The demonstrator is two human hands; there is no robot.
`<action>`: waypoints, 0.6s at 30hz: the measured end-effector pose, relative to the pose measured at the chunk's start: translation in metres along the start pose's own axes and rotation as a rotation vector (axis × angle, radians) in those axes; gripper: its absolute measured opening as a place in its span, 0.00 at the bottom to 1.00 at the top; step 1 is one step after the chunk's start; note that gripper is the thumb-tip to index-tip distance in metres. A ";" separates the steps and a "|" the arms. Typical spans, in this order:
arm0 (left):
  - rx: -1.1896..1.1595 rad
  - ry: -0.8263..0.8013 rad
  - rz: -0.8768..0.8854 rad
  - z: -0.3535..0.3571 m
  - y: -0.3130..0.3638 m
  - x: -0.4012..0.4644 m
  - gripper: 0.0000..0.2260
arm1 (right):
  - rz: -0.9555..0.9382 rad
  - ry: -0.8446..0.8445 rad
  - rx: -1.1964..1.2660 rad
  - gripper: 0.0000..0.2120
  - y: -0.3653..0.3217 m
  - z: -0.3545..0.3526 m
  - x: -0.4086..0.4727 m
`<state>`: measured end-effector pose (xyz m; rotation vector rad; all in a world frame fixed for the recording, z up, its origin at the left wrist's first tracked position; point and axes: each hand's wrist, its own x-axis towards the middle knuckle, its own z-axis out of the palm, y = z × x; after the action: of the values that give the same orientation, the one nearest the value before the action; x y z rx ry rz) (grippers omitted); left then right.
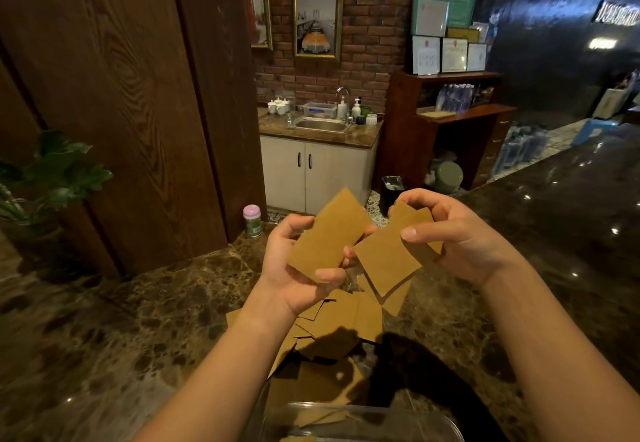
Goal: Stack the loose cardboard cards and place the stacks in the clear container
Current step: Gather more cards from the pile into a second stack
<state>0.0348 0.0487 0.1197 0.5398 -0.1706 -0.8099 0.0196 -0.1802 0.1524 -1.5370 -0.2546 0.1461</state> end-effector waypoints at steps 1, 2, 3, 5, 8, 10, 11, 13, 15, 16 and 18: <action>-0.001 -0.008 0.023 -0.001 -0.001 -0.001 0.26 | 0.001 0.009 -0.010 0.27 -0.001 0.000 0.001; -0.024 -0.036 0.036 -0.003 -0.002 0.000 0.26 | 0.002 0.015 -0.012 0.27 -0.001 0.000 0.001; -0.052 -0.058 0.035 -0.003 -0.002 0.000 0.27 | 0.001 0.016 -0.008 0.27 -0.002 0.000 0.001; -0.084 -0.070 0.019 -0.005 -0.001 0.002 0.26 | -0.006 0.010 0.010 0.24 -0.002 0.001 0.001; 0.001 -0.022 0.068 -0.005 -0.001 0.006 0.20 | -0.020 -0.003 0.032 0.20 -0.002 0.003 0.000; 0.346 0.151 0.233 -0.008 -0.002 0.013 0.22 | -0.016 -0.004 0.043 0.20 -0.002 0.004 -0.001; 0.525 0.260 0.329 -0.008 -0.003 0.015 0.26 | -0.011 -0.001 0.036 0.19 -0.002 0.004 -0.001; 0.635 0.352 0.436 -0.009 -0.005 0.016 0.32 | 0.008 0.007 -0.003 0.18 -0.001 0.004 -0.002; 0.610 0.365 0.464 -0.006 -0.005 0.014 0.27 | 0.025 0.016 -0.042 0.18 0.000 0.003 -0.002; 0.610 0.376 0.457 -0.003 -0.005 0.012 0.21 | 0.030 0.018 -0.047 0.19 -0.001 0.004 -0.003; 0.512 0.356 0.405 0.002 -0.006 0.010 0.12 | 0.029 0.011 -0.039 0.21 -0.001 0.004 -0.003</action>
<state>0.0374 0.0377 0.1175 1.0823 -0.1510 -0.2578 0.0155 -0.1772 0.1535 -1.5804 -0.2277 0.1570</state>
